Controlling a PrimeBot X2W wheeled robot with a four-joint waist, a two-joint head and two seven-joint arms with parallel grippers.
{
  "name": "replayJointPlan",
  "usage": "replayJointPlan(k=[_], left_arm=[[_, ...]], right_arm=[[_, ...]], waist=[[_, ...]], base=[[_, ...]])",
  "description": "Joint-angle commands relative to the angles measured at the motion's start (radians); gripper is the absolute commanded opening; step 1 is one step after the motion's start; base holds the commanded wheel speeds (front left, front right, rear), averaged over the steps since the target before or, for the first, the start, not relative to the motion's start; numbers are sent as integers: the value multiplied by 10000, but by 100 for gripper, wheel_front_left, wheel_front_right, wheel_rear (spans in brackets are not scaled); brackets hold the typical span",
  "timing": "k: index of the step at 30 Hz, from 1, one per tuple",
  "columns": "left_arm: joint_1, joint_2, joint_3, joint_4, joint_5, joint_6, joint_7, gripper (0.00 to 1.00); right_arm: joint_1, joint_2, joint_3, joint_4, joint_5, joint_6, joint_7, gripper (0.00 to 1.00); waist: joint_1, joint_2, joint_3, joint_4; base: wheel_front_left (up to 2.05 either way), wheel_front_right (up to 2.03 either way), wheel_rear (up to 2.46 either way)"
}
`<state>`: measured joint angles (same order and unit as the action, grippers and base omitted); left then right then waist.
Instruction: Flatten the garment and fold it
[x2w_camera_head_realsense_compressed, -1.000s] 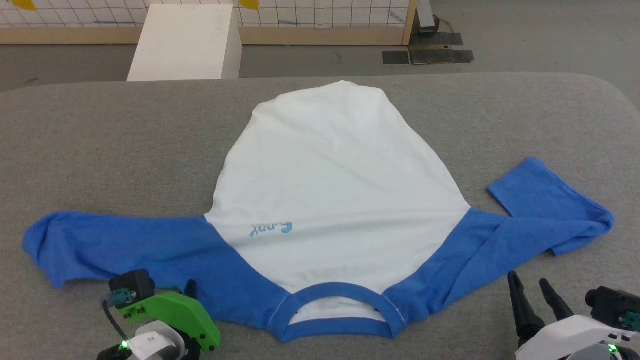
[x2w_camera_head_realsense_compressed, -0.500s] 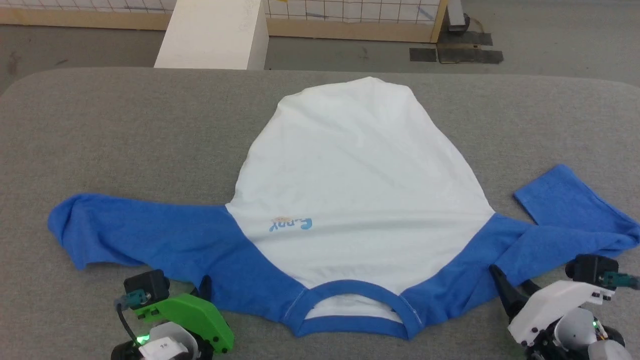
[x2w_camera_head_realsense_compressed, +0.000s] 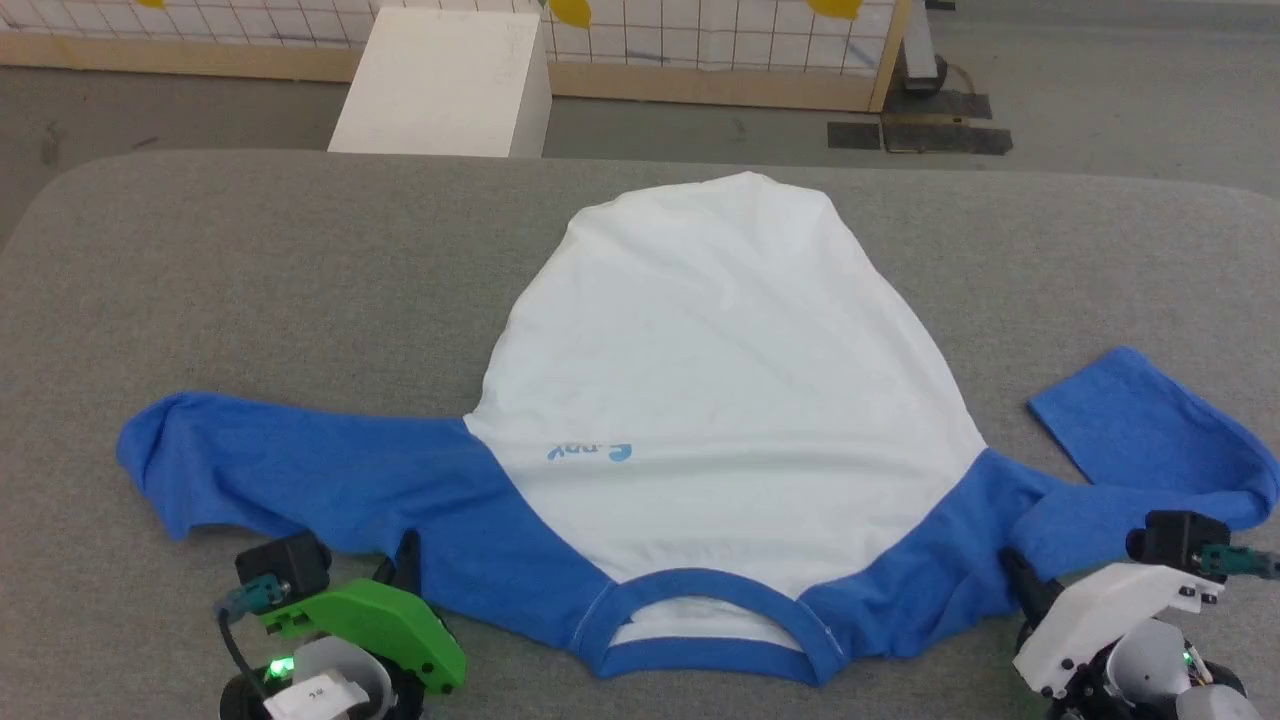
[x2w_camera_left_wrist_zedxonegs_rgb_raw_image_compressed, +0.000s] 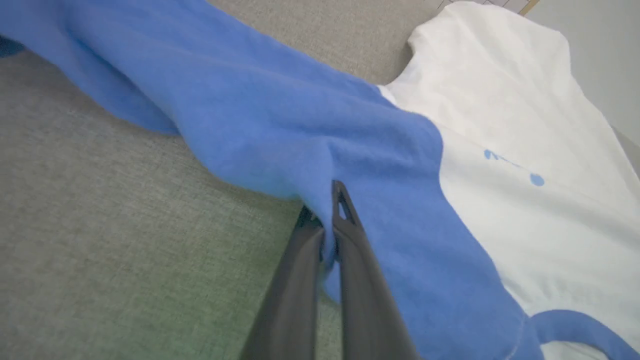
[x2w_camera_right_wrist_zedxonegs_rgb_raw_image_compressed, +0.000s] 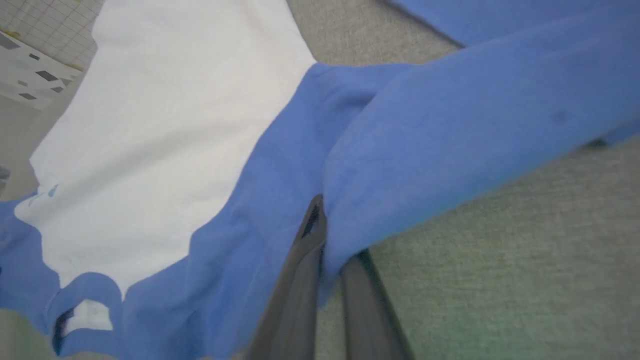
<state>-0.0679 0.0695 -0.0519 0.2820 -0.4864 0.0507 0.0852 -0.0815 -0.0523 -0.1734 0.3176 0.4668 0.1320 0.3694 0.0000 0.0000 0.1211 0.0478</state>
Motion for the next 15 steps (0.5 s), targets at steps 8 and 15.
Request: replayJointPlan(k=[8, 15], left_arm=[[-290, 205, 412, -2608, -1408, -860, 467, 0], [-1888, 866, 659, -4818, -2463, -916, 2232, 0]], right_arm=[[938, 20, -197, -3344, 176, -13, 576, 0], [-267, 20, -247, -6712, -777, -13, 2697, 0]], waist=[[0, 0, -614, -190], [0, 0, -548, -269]], base=[[0, 0, 0], [0, 0, 0]])
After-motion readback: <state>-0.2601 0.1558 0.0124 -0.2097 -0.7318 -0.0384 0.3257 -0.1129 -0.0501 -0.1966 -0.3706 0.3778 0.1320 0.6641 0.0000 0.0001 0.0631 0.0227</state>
